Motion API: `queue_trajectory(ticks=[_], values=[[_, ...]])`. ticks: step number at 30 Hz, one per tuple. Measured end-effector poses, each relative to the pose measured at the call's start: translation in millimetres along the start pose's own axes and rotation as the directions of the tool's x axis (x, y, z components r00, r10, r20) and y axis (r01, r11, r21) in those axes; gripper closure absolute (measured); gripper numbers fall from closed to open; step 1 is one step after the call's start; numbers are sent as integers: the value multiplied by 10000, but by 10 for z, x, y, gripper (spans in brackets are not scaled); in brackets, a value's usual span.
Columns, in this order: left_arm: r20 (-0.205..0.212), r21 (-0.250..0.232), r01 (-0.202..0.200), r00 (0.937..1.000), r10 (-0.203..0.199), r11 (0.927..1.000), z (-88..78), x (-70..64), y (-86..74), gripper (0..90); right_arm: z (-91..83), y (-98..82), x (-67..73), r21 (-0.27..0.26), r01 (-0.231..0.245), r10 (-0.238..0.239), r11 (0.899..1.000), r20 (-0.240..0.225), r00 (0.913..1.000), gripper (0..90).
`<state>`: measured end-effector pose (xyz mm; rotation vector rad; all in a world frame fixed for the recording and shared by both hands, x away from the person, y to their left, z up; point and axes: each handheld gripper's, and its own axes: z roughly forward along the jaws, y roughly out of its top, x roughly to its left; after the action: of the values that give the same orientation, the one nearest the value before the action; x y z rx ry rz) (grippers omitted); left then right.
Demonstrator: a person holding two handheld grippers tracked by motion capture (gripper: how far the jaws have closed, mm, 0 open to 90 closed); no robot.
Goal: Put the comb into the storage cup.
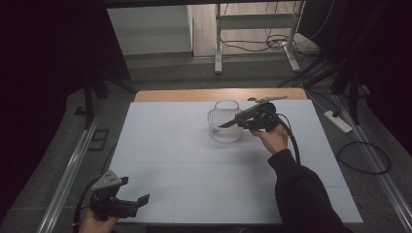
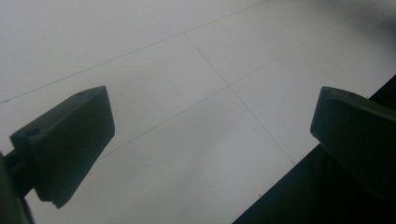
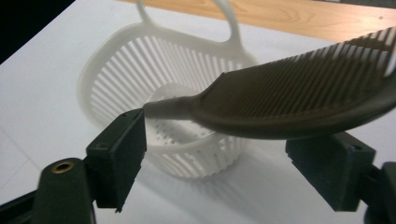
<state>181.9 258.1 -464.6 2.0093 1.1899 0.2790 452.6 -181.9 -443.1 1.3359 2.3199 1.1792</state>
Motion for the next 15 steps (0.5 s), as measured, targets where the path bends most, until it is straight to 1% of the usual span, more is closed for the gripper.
queue_trajectory(ticks=[5, 7, 10, 14, 15], values=[[-4, -5, -11, 10000, 11, 10000, -1, -1, 0, 0, -24, -12, 68, 349, 381, -380, 9987, -52, 9993, 172], [-4, -10, -21, 10000, 21, 10000, -1, -2, 0, 0, -40, -17, 94, 455, 554, -557, 9974, 47, 9984, 167], [-9, -14, -39, 10000, 39, 10000, -3, -3, -1, 0, -74, -23, 126, 519, 637, -643, 9966, 96, 9979, 156], [-13, -16, -50, 10000, 50, 10000, -3, -5, 0, 0, -104, -49, 158, 532, 659, -660, 9964, -14, 9978, 144], [-15, -17, -49, 10000, 49, 10000, -2, -6, 0, 0, -107, -60, 164, 622, 644, -645, 9960, -4, 9979, 137]])
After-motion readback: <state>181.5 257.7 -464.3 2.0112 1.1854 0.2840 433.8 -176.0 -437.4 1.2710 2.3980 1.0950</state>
